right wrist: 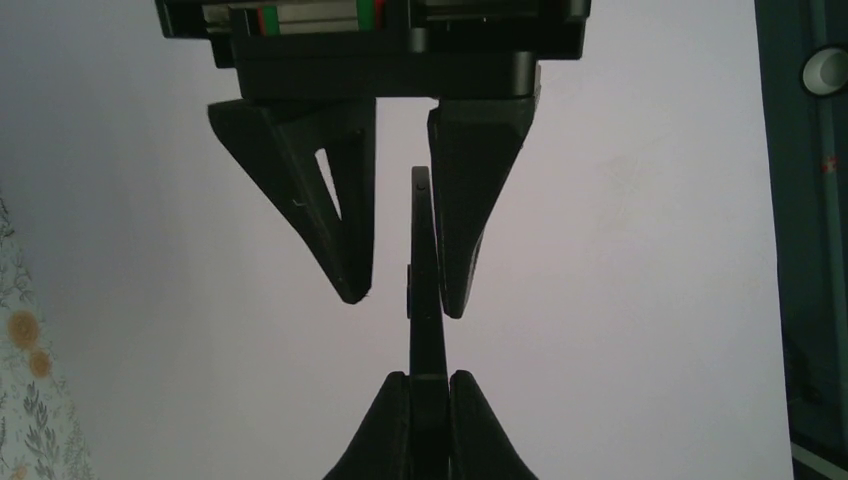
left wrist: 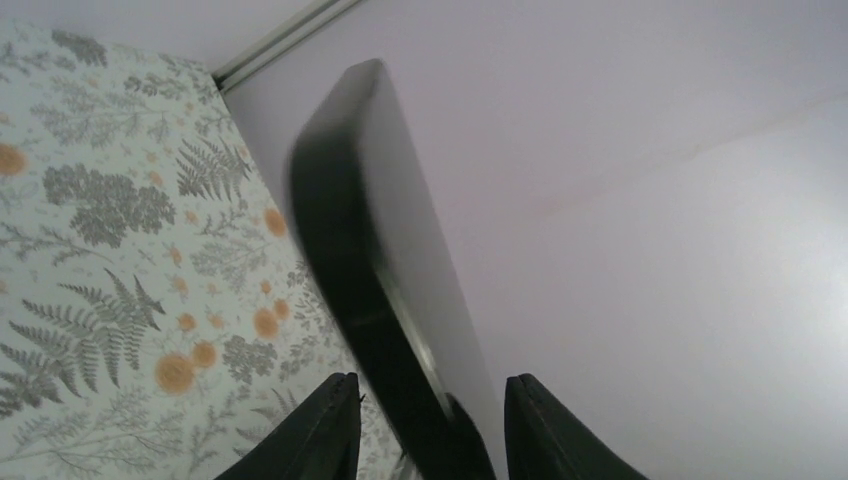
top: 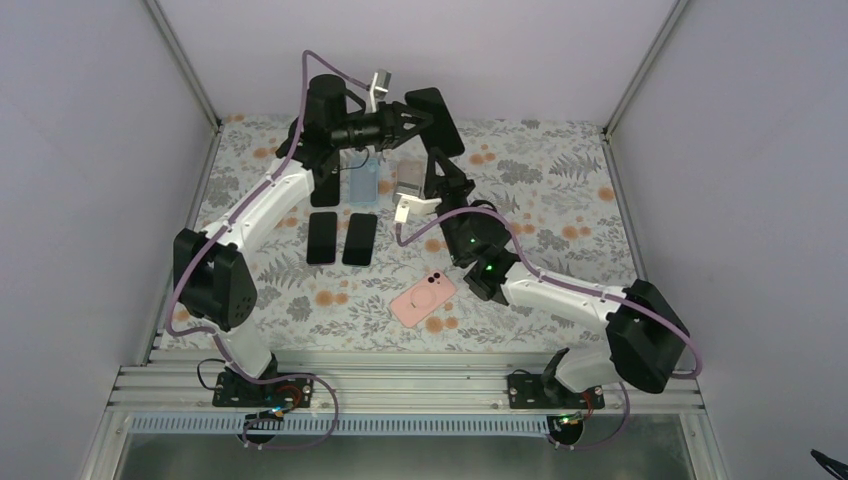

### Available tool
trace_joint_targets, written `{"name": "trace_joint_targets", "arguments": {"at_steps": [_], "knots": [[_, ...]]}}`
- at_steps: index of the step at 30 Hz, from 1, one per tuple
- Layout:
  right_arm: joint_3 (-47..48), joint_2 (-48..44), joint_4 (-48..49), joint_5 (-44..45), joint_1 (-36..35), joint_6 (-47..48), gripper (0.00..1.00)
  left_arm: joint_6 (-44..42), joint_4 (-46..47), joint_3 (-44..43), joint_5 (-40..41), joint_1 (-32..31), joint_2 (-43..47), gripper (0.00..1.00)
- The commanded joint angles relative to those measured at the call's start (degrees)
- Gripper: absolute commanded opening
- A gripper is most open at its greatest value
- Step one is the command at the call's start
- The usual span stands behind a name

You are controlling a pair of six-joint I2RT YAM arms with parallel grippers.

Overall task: Take the phone out of the phone case
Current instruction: Place the phone at the center of the board.

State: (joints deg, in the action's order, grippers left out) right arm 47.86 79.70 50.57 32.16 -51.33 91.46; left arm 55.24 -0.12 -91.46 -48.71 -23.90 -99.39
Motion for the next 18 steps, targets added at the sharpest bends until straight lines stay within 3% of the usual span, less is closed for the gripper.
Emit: {"name": "trace_joint_targets", "arguments": {"at_steps": [1,7,9,18], "knots": [[-0.43,0.27,7.66,-1.01,-1.2,2.01,0.04,0.81,1.75,0.64,-0.37,0.07,-0.77,0.32],[0.03,0.74,7.67,0.09,-1.5,1.7,0.04,2.33,2.42,2.06,0.48,1.2,-0.97,0.07],[0.06,0.74,7.78,0.39,-1.63,1.69,0.07,2.85,2.76,2.61,0.46,1.92,-0.98,0.03],[1.93,0.32,2.2,1.76,-2.1,-3.25,0.63,1.1,2.2,2.8,0.97,3.79,0.17,0.02]]}}
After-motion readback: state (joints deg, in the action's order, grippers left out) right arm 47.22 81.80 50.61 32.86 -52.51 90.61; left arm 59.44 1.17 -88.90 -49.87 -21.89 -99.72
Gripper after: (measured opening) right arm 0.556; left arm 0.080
